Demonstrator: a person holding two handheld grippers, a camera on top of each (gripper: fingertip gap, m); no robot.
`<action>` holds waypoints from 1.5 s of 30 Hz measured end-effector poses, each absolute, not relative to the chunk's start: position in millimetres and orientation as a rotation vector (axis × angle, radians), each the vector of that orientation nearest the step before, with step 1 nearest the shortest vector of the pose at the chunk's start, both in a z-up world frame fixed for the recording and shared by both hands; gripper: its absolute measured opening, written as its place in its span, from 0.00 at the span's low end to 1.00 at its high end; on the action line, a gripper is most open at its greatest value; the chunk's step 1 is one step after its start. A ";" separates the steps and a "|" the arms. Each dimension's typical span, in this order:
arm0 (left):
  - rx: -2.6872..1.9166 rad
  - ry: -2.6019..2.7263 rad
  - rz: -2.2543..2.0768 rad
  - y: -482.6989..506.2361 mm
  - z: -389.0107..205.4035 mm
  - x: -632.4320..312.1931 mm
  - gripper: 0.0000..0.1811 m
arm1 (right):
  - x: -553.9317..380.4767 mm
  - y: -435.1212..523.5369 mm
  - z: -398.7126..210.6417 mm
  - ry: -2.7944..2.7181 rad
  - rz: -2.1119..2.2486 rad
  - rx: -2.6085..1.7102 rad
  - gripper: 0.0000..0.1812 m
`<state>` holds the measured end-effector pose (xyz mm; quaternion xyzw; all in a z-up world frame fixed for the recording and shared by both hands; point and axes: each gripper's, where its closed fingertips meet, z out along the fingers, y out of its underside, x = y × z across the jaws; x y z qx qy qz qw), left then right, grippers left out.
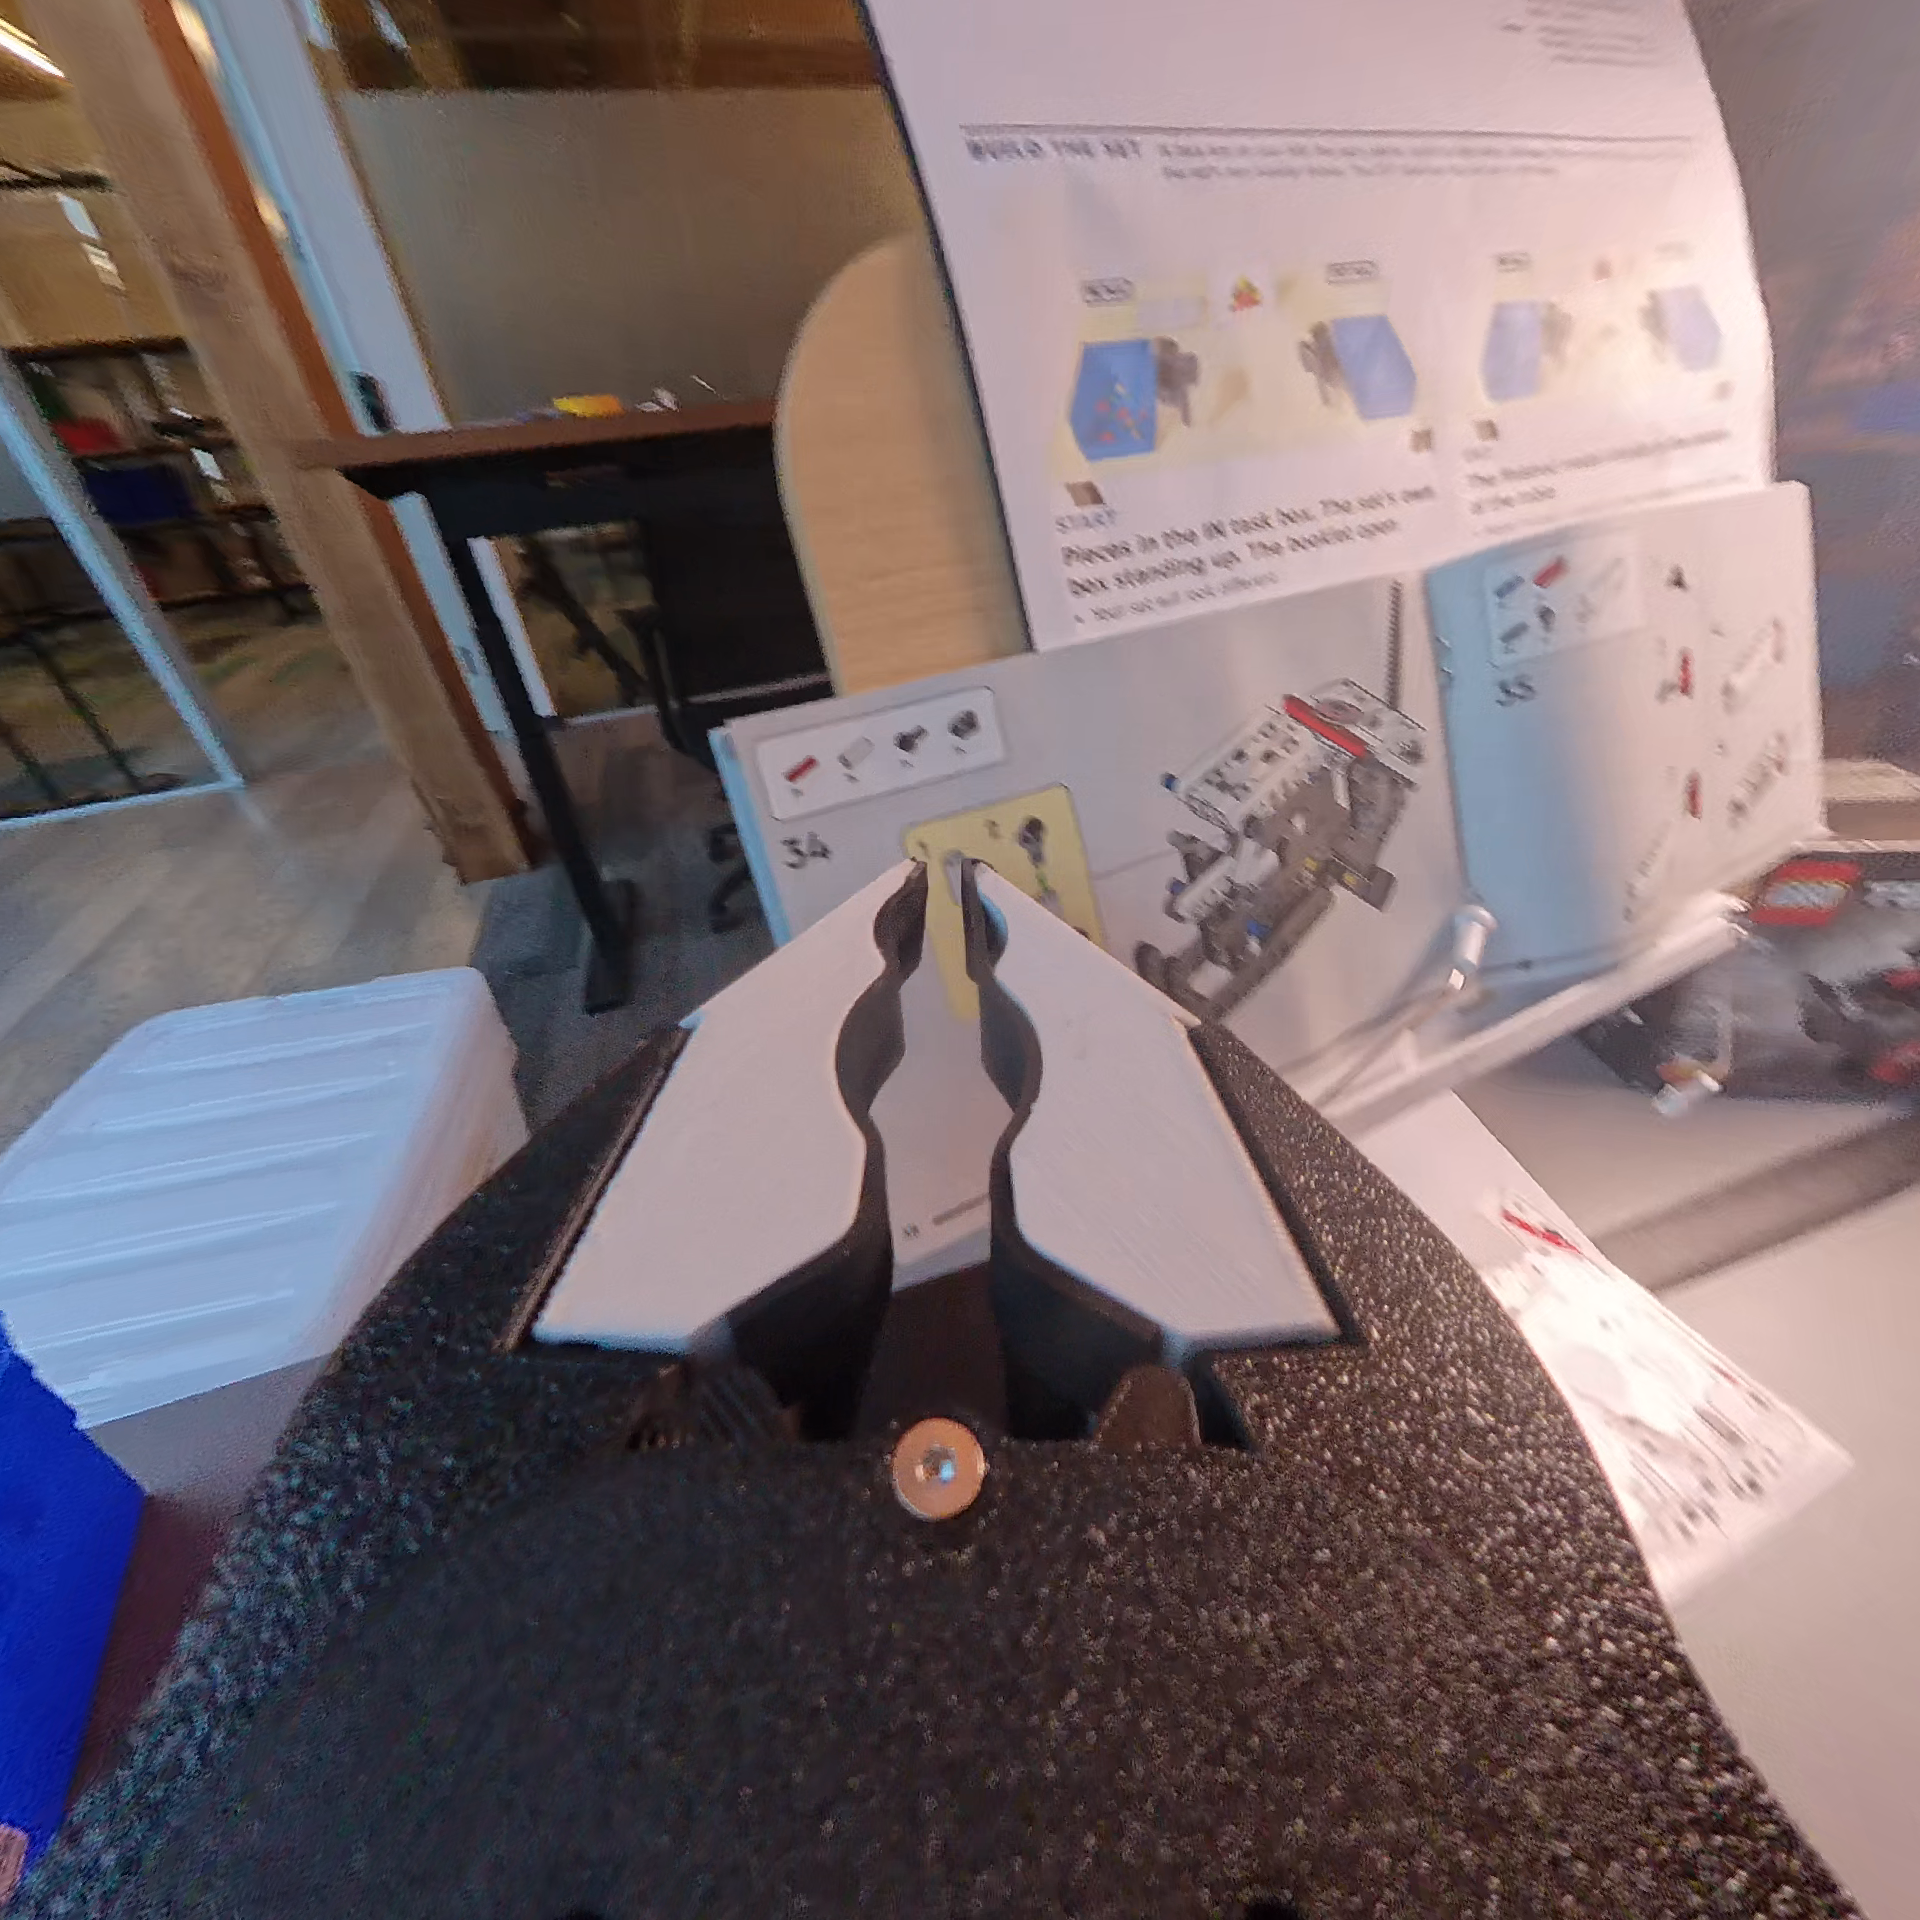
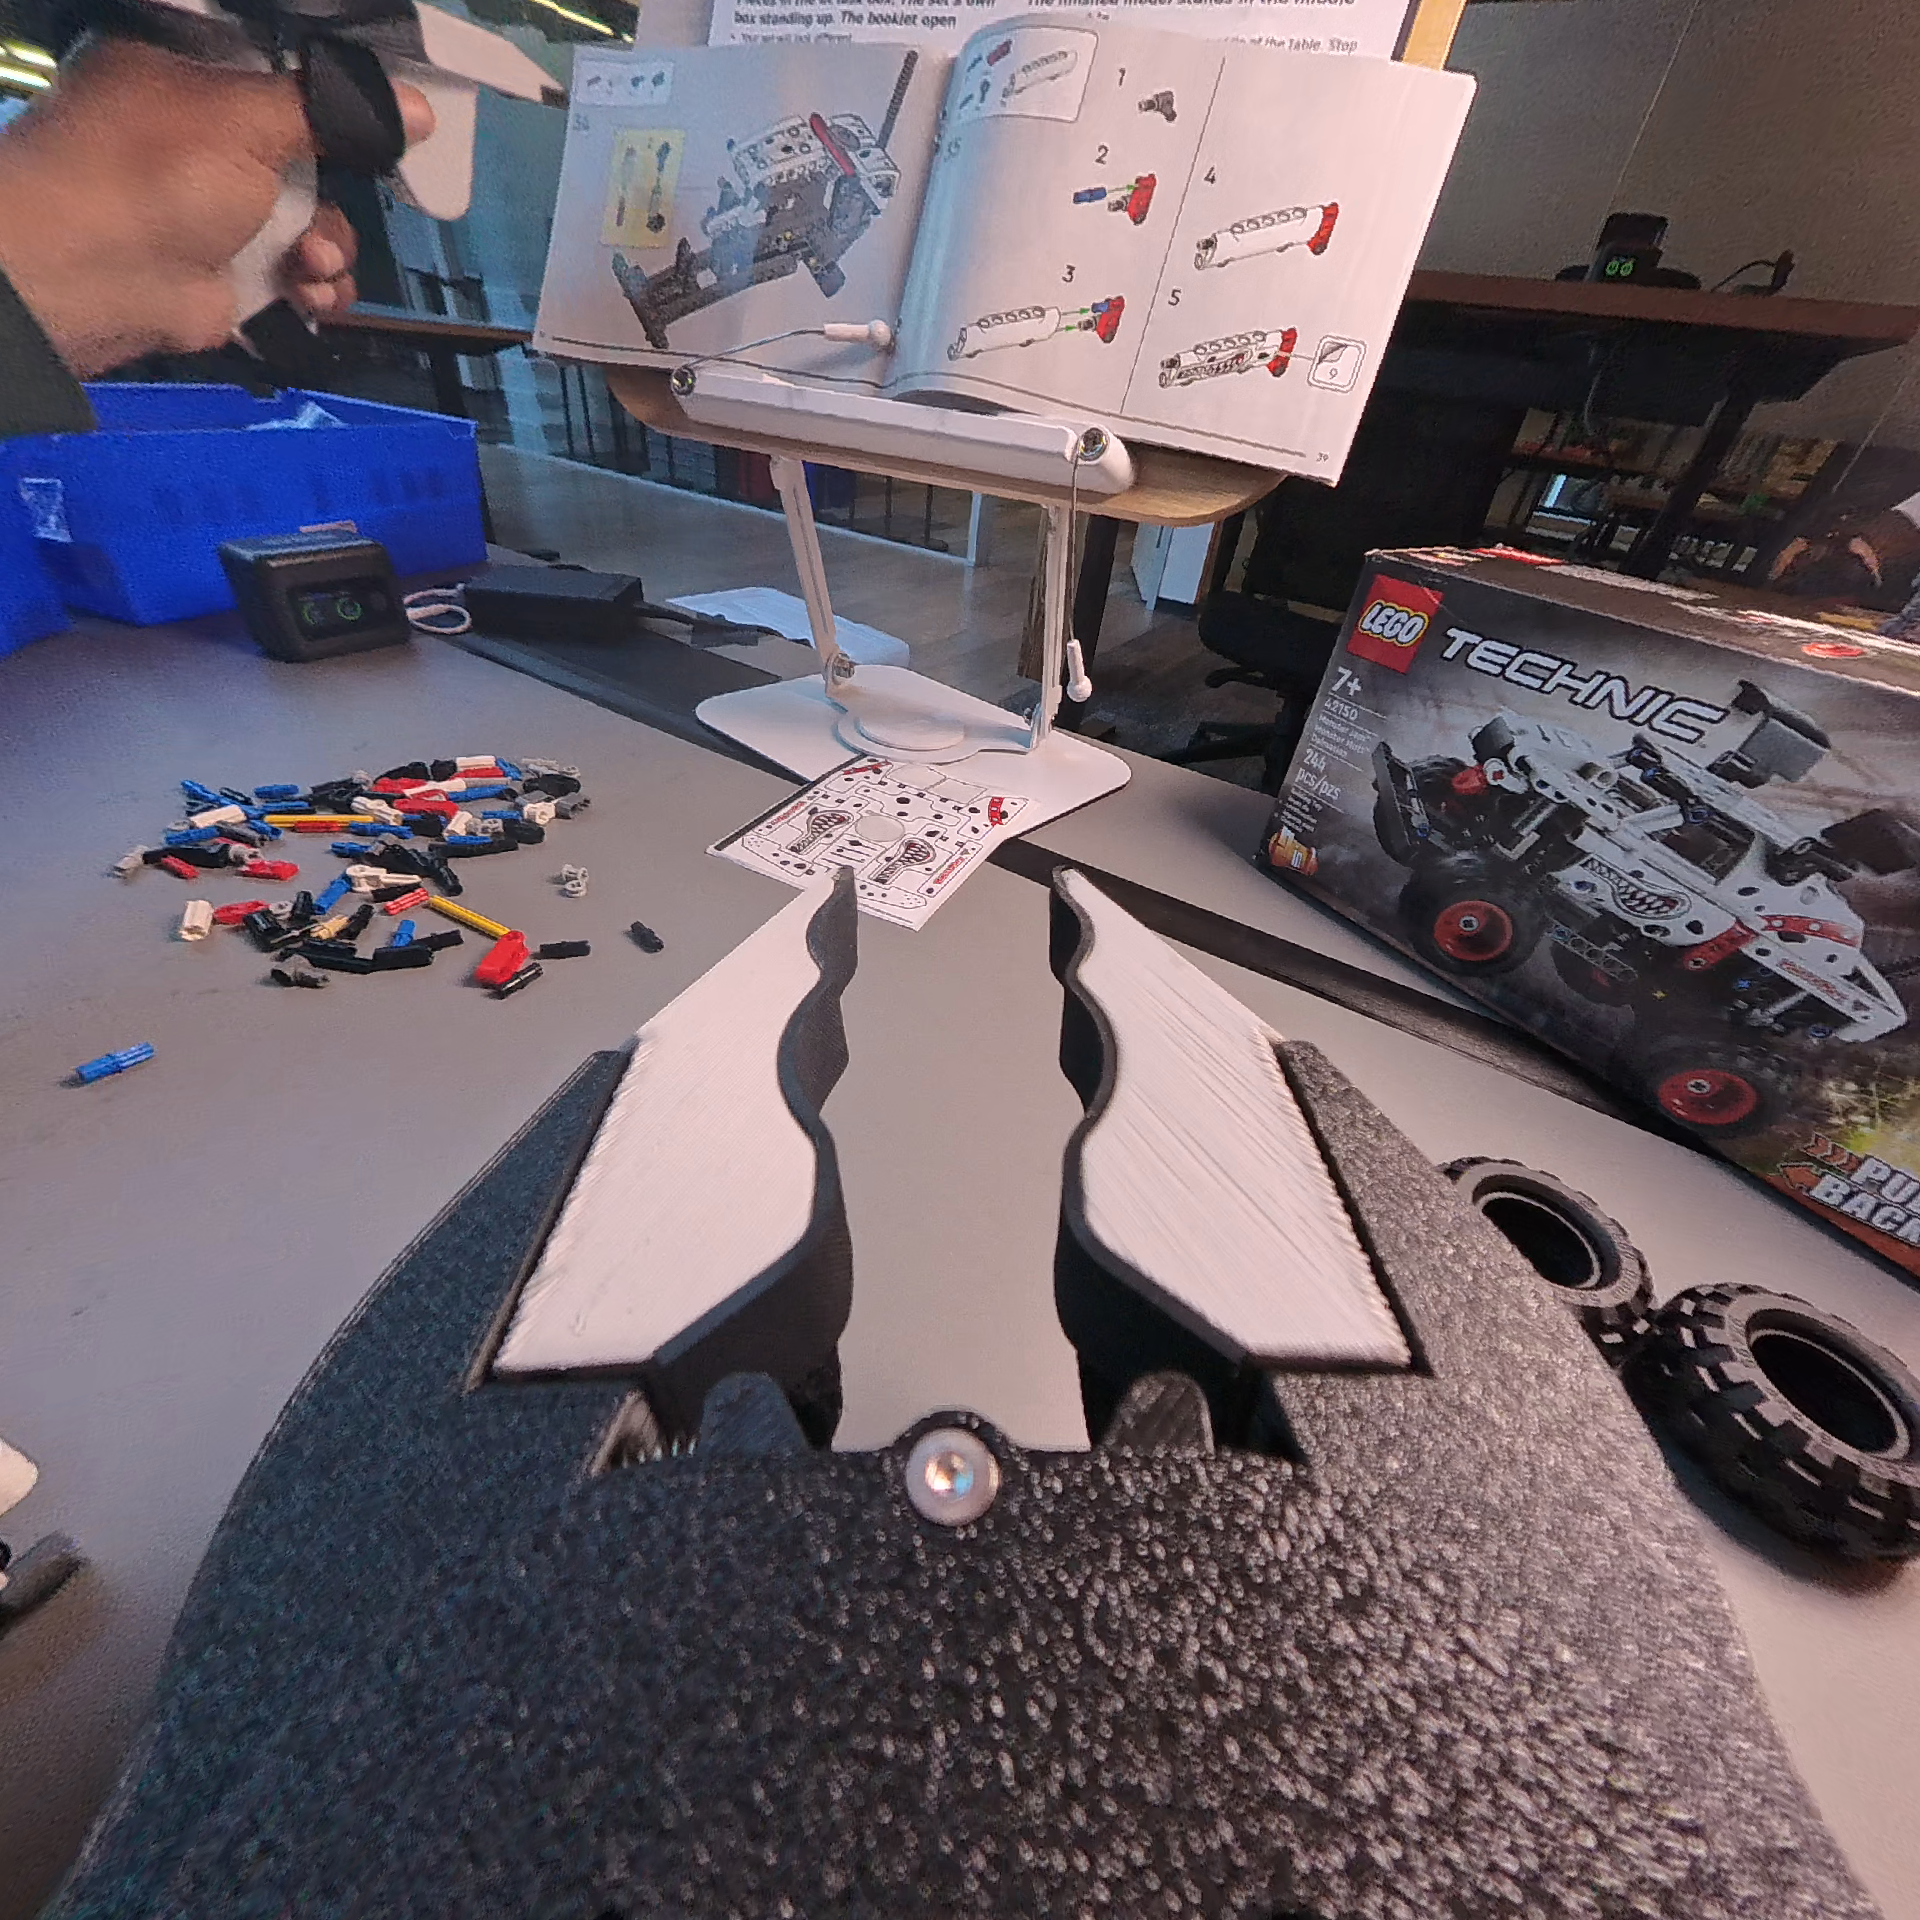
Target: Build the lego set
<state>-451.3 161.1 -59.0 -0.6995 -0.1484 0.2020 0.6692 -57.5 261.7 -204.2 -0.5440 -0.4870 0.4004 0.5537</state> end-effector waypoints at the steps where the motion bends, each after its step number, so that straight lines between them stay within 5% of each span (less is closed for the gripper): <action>1: -1.638 -0.288 0.397 162.6 -66.6 -438.9 0.05 | -57.4 261.1 -204.0 -1.153 0.947 -1.285 0.20; 11: -2.415 0.292 -0.218 74.5 -215.6 -279.9 0.11 | -57.6 256.5 -206.1 -1.189 0.935 -1.288 0.15; 17: -2.662 0.494 -0.081 20.6 -288.8 -256.8 0.02 | -62.1 248.8 -212.9 -1.224 0.940 -1.295 0.14; 45: -2.767 0.615 -0.009 16.9 -318.9 -255.8 0.02 | -64.1 243.0 -223.7 -1.275 0.924 -1.315 0.13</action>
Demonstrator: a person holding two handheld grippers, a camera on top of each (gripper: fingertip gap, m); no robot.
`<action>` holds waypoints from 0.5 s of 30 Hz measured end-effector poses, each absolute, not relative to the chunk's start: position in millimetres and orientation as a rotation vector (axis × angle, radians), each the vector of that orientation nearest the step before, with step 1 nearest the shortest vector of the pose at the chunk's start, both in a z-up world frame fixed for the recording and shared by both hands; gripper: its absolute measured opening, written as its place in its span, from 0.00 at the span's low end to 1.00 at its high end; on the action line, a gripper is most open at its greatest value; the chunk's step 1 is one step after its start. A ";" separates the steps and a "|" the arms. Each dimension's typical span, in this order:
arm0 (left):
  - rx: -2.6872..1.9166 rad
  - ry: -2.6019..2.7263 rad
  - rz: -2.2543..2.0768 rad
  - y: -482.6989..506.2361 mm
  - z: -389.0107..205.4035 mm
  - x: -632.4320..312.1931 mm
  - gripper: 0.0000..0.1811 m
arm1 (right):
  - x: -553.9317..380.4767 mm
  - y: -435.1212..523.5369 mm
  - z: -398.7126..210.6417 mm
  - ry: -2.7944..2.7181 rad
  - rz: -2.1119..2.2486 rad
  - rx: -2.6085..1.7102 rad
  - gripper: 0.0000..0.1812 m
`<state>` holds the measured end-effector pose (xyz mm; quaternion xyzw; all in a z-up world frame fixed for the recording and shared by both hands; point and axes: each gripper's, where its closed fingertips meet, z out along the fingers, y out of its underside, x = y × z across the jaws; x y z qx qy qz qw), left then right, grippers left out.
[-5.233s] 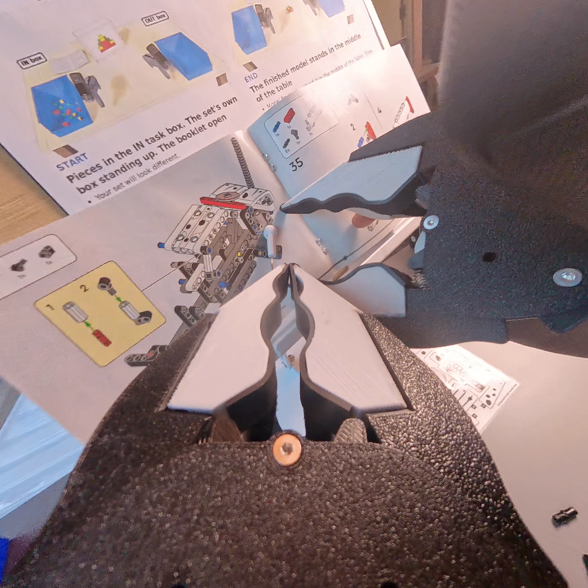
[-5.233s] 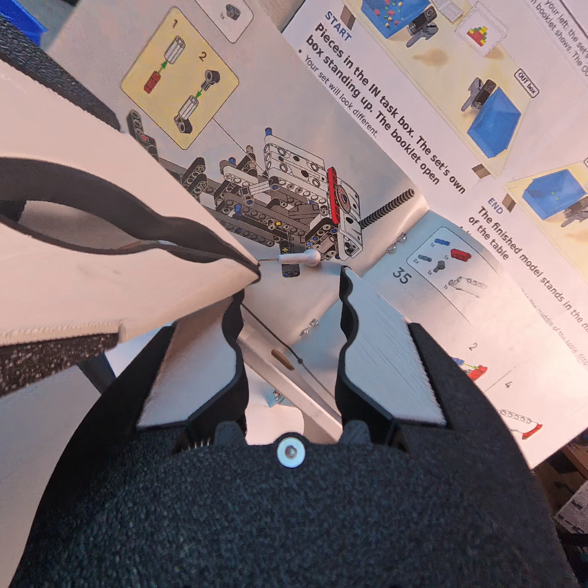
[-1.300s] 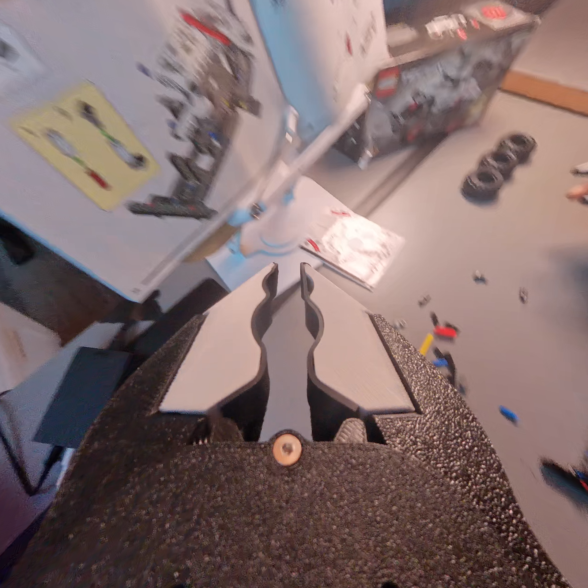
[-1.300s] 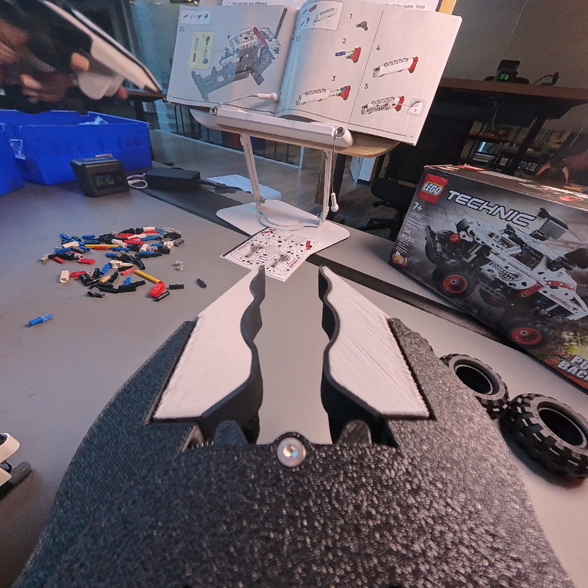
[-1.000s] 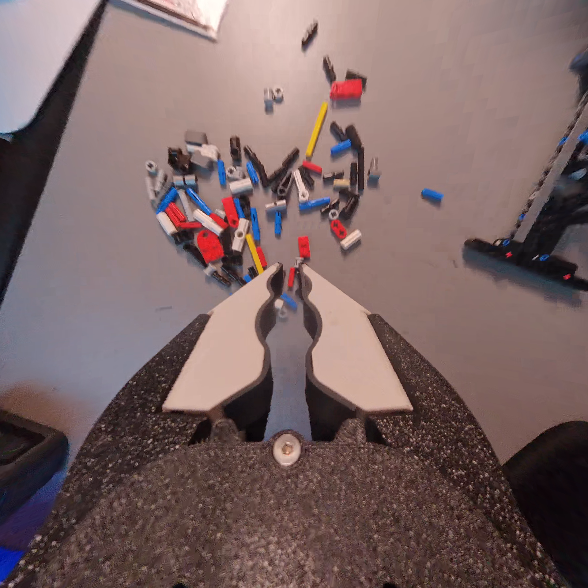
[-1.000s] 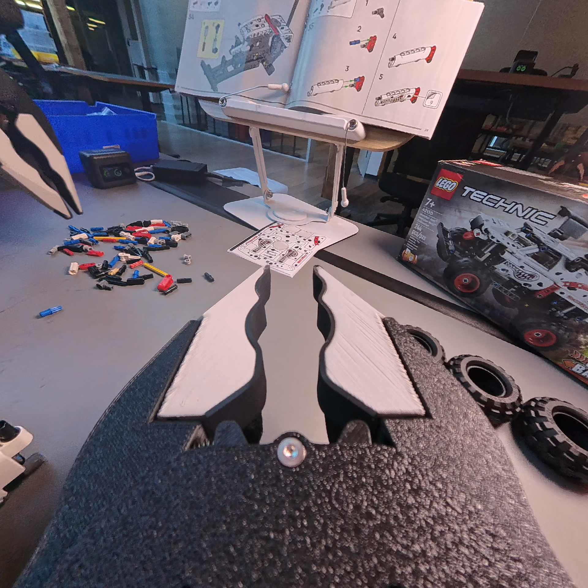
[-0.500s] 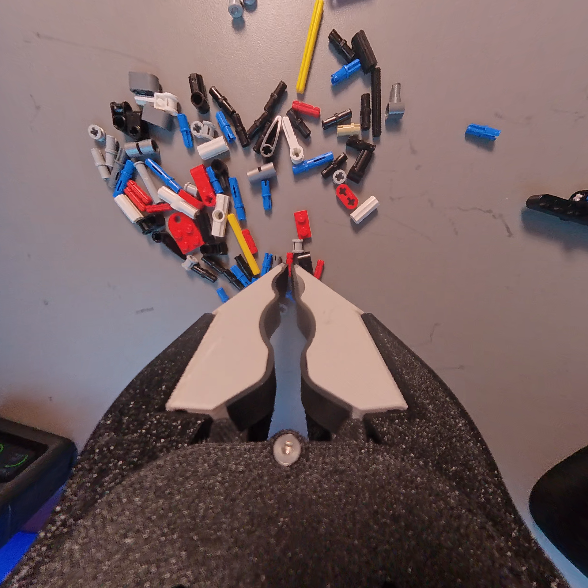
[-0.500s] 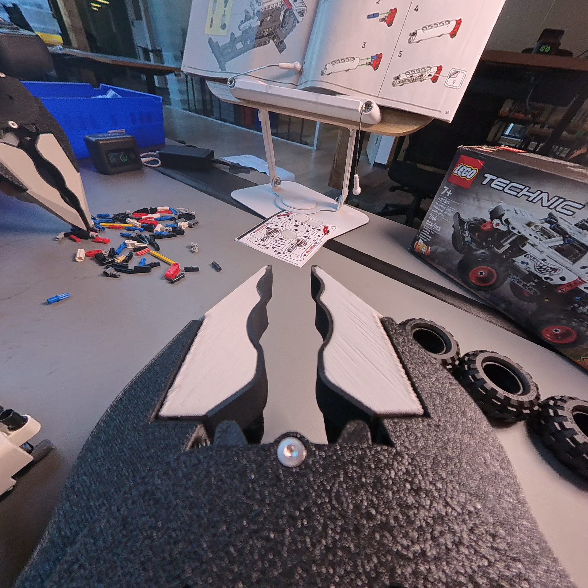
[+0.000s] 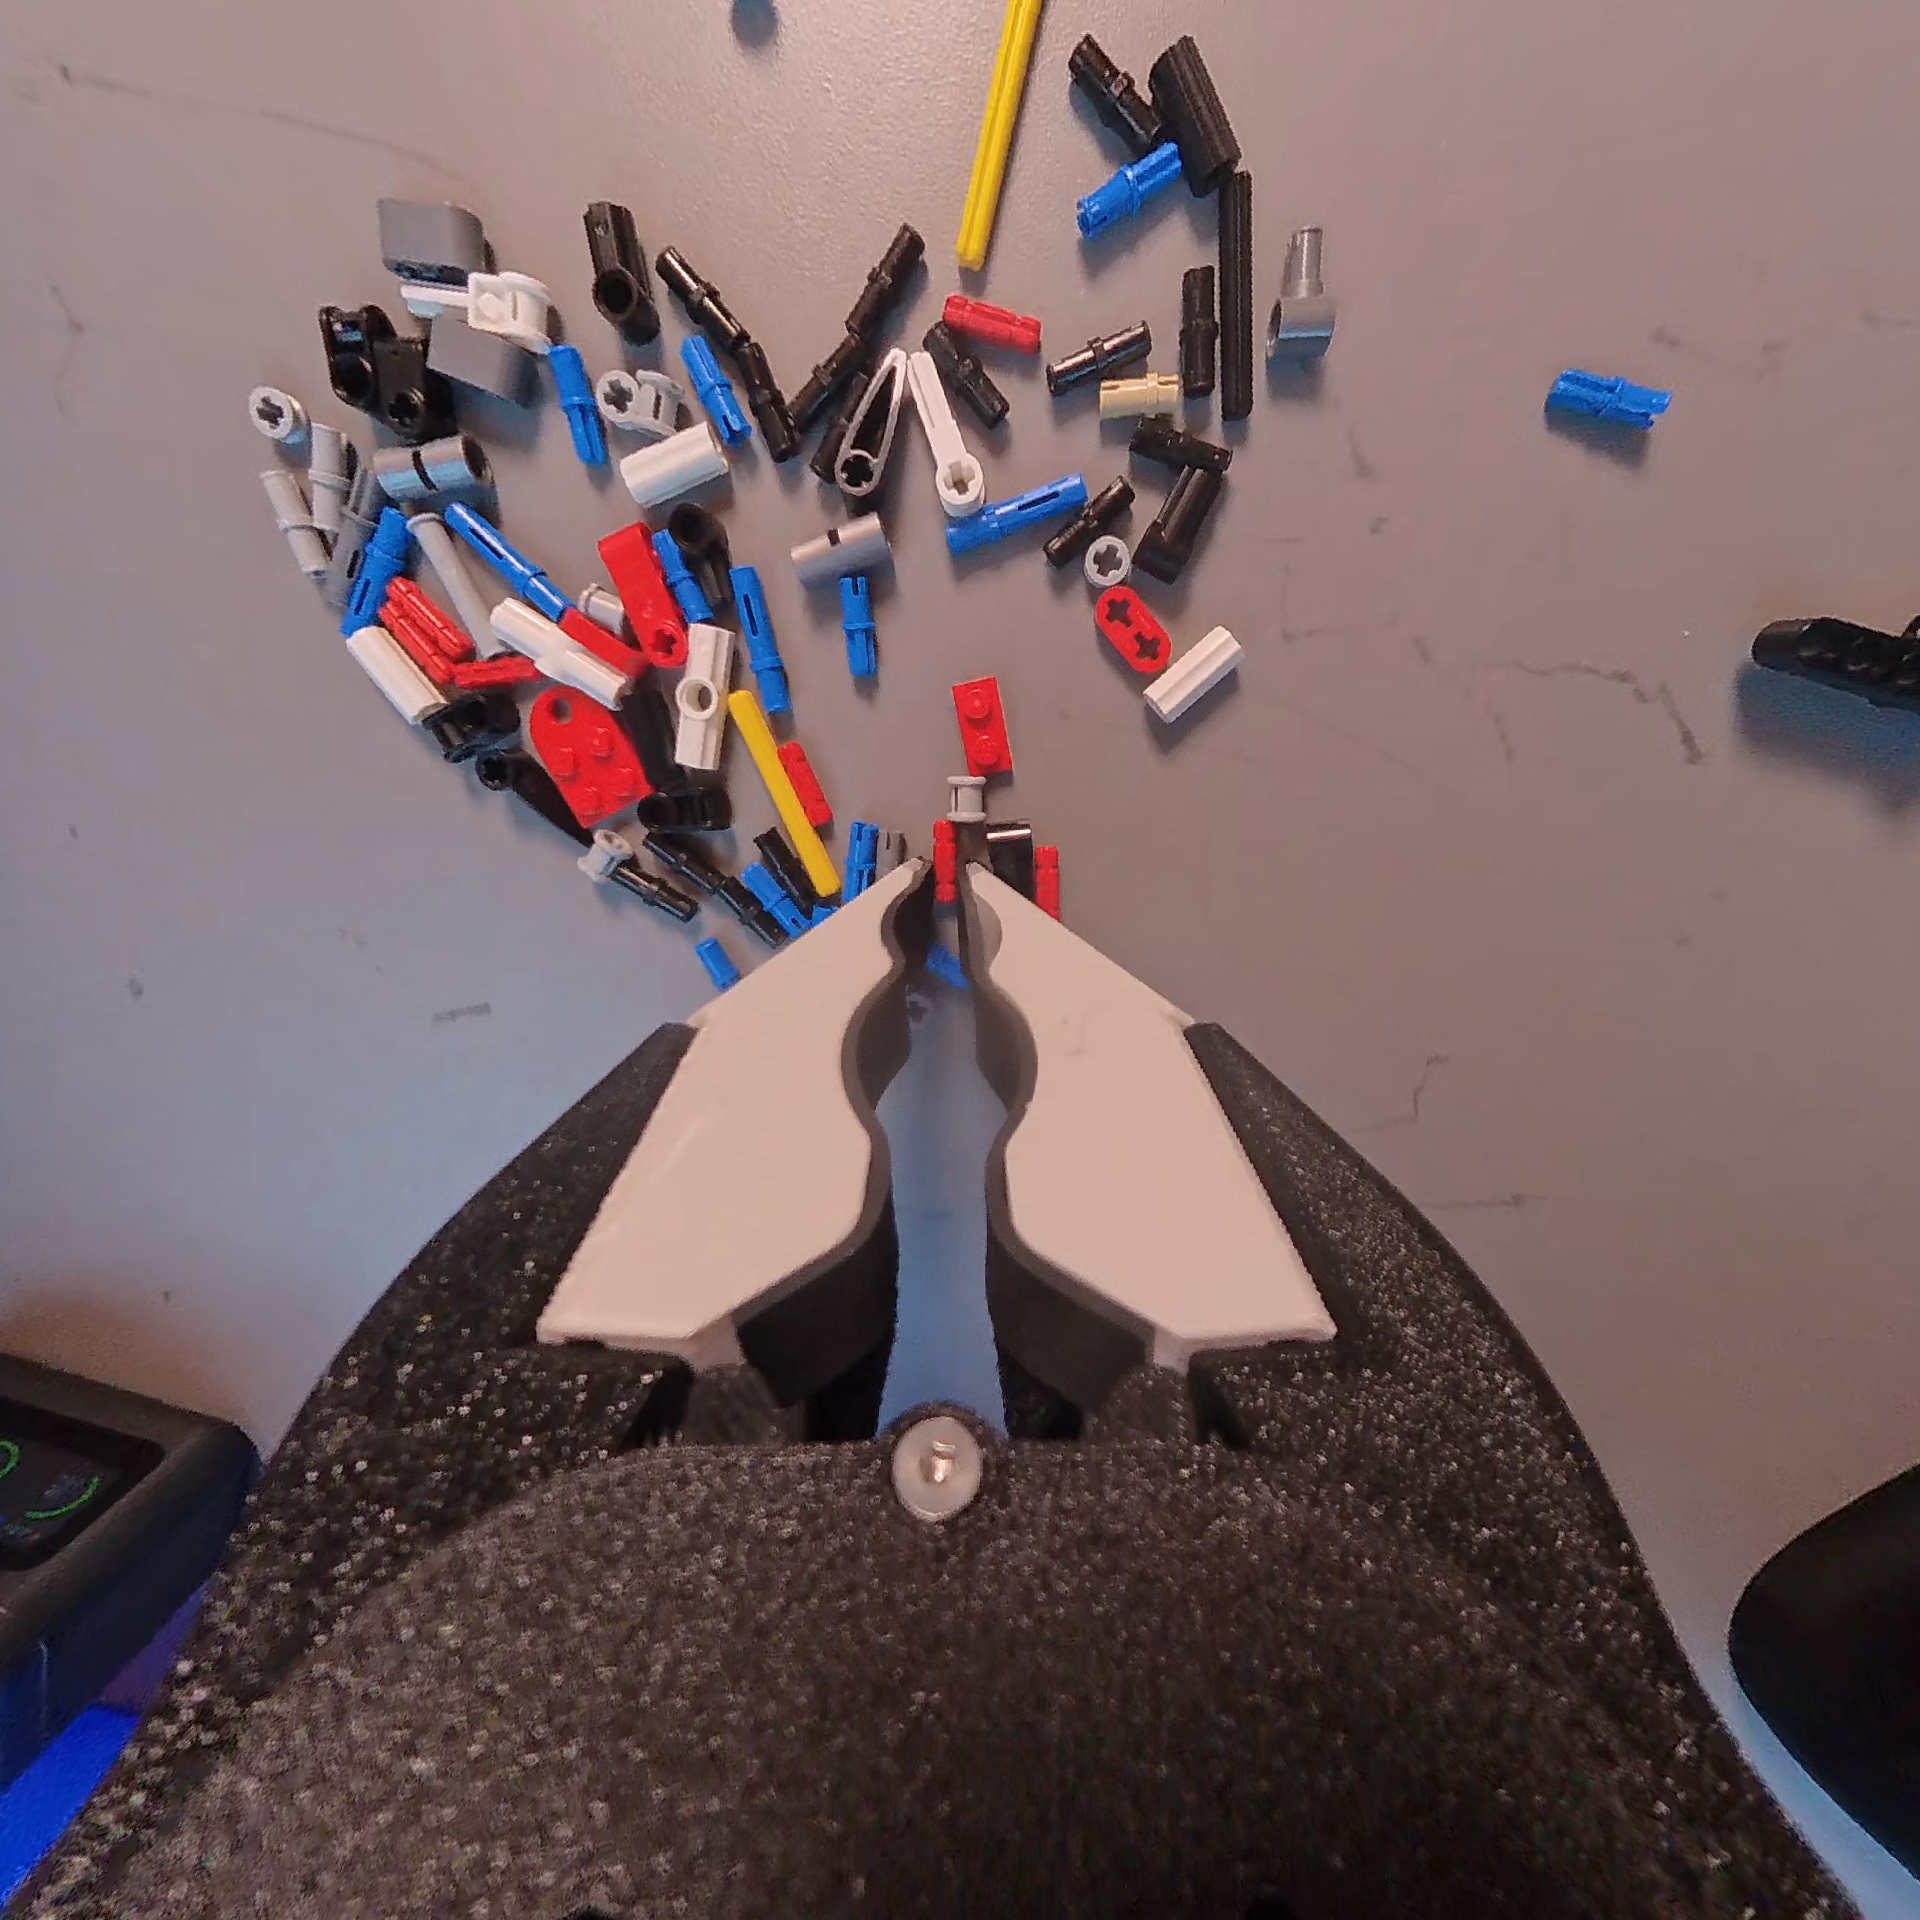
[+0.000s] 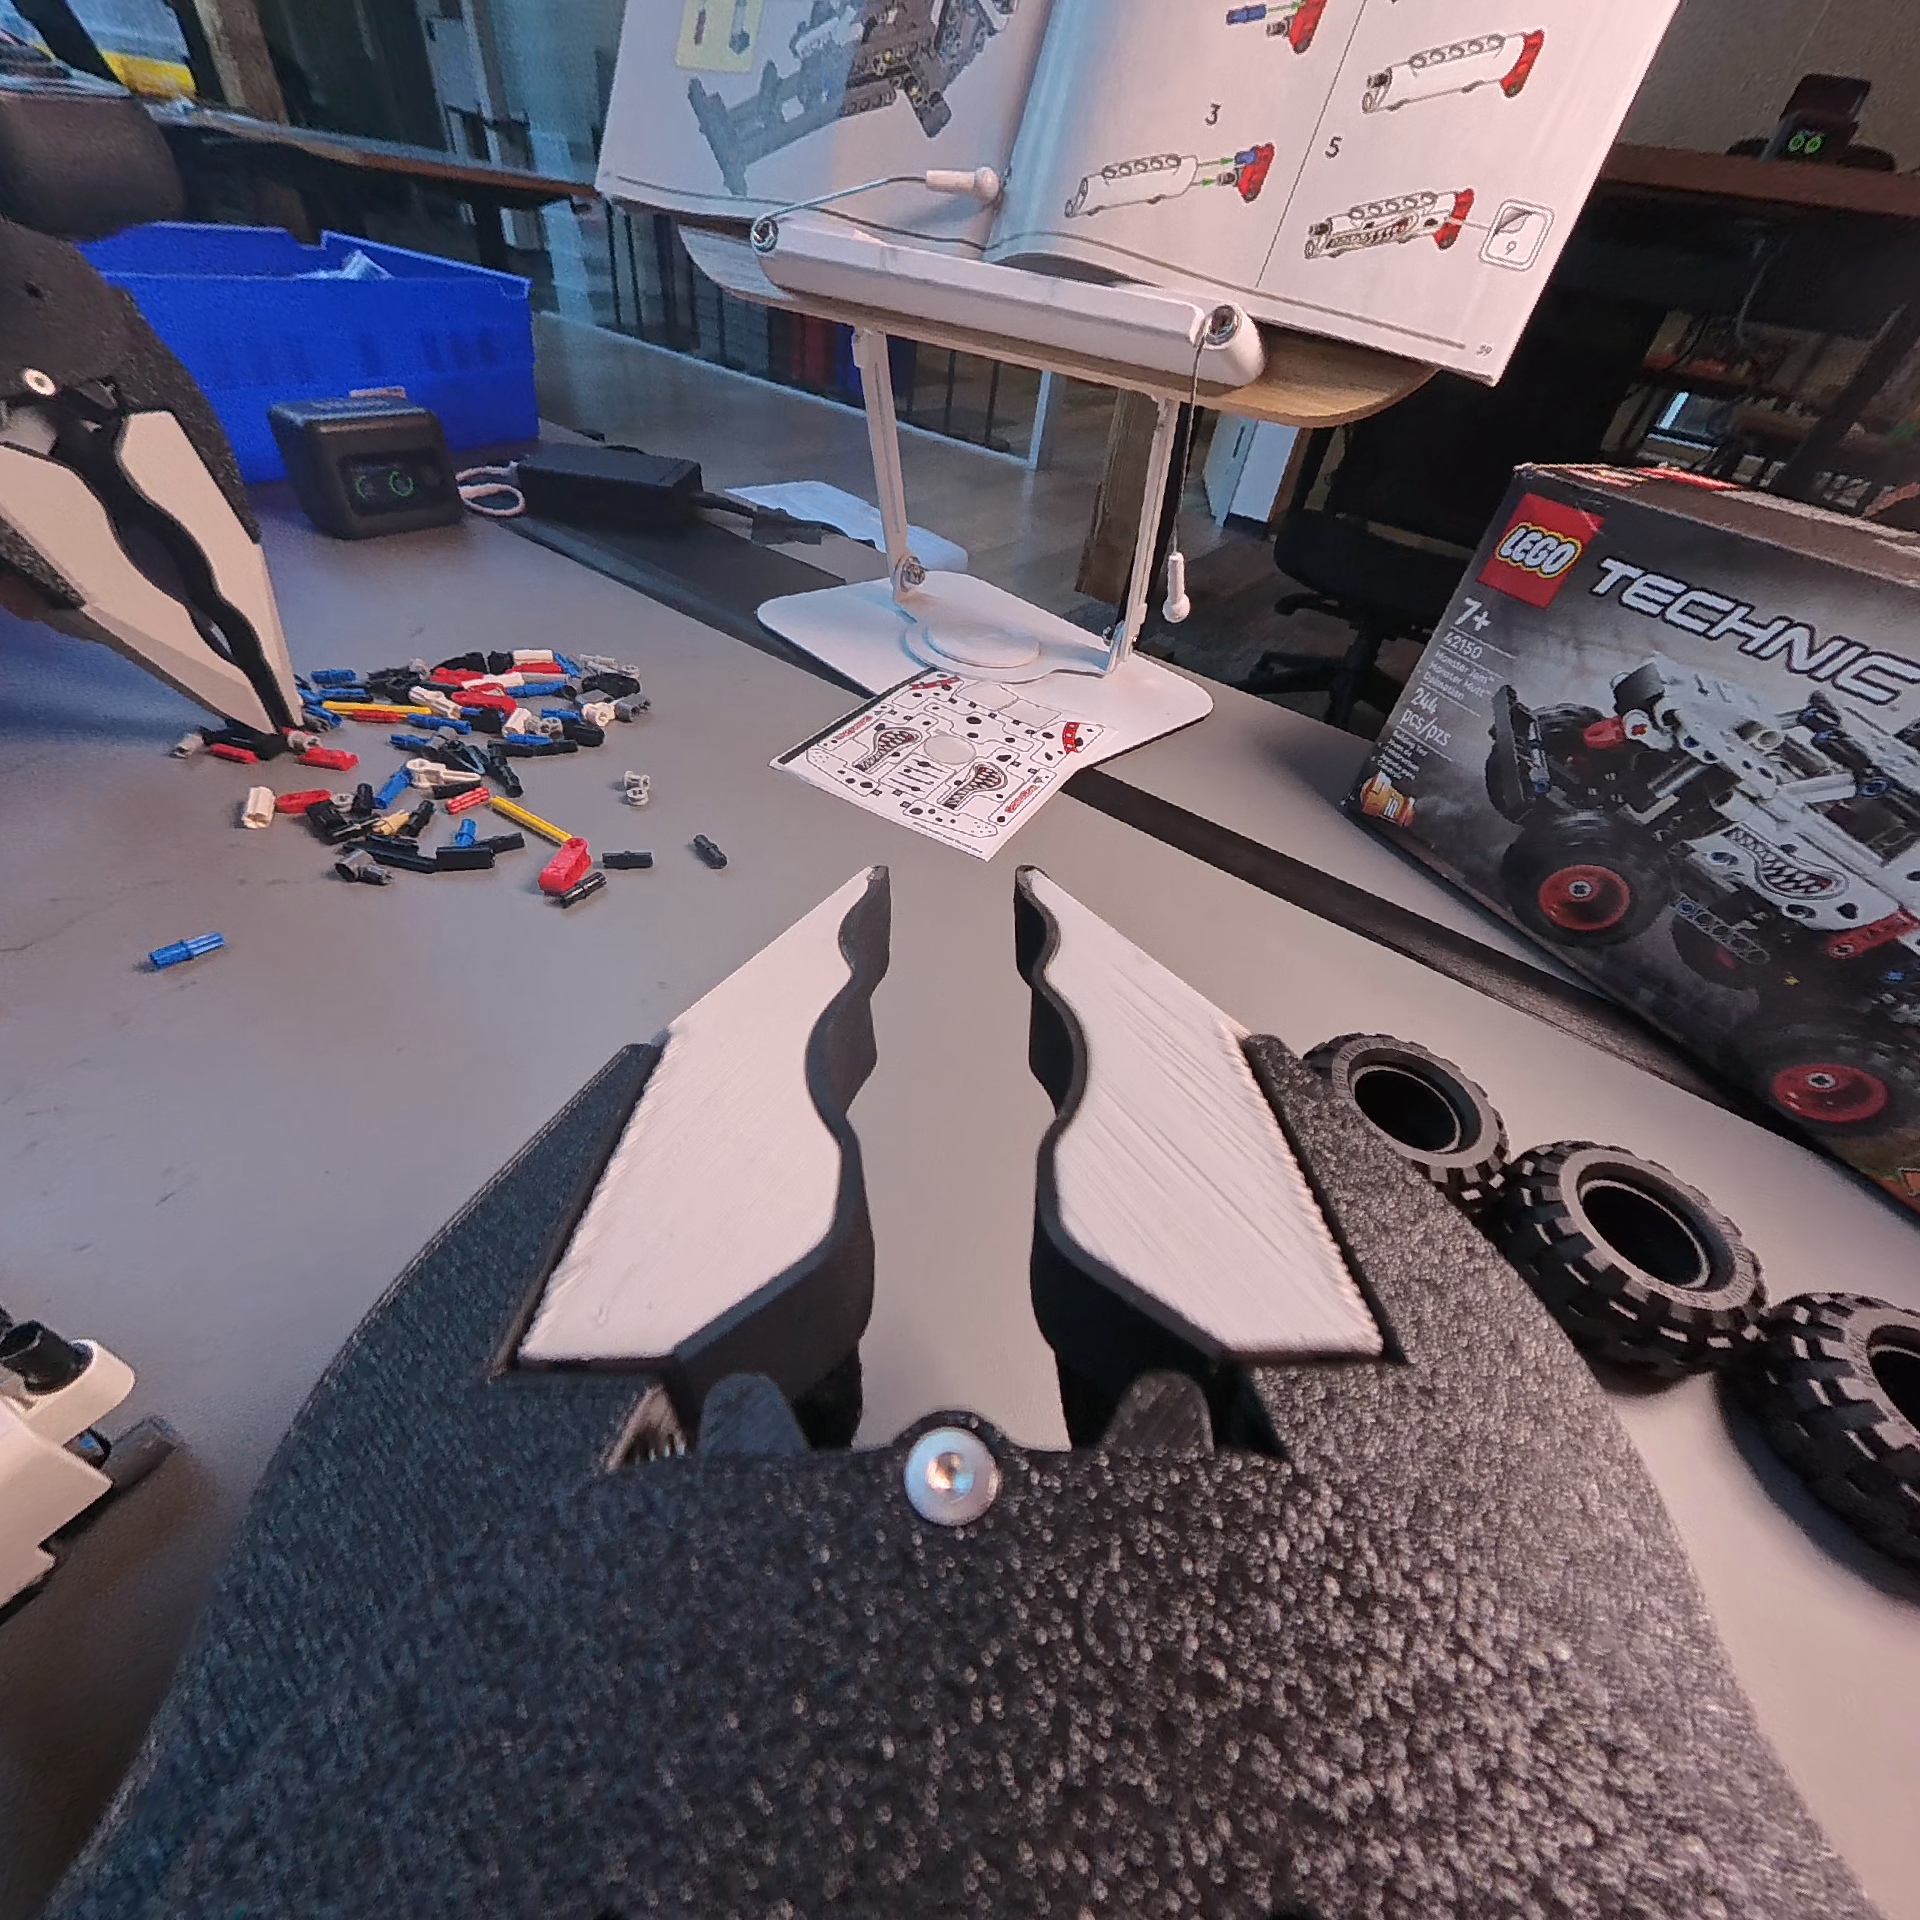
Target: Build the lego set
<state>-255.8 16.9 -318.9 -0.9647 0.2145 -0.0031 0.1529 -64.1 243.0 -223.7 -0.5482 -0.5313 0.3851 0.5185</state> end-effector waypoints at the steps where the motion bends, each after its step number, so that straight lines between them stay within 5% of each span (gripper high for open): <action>1: -2.766 0.618 0.004 17.0 -318.9 -256.0 0.02 | -64.1 242.7 -223.3 -1.274 0.923 -1.313 0.13; 10: -2.592 0.599 -0.064 7.1 -269.7 -202.9 0.02 | -64.2 244.9 -222.7 -1.264 0.931 -1.323 0.13; 15: -2.644 0.689 -0.108 -28.4 -309.1 -159.0 0.02 | -64.7 244.6 -218.7 -1.247 0.940 -1.317 0.13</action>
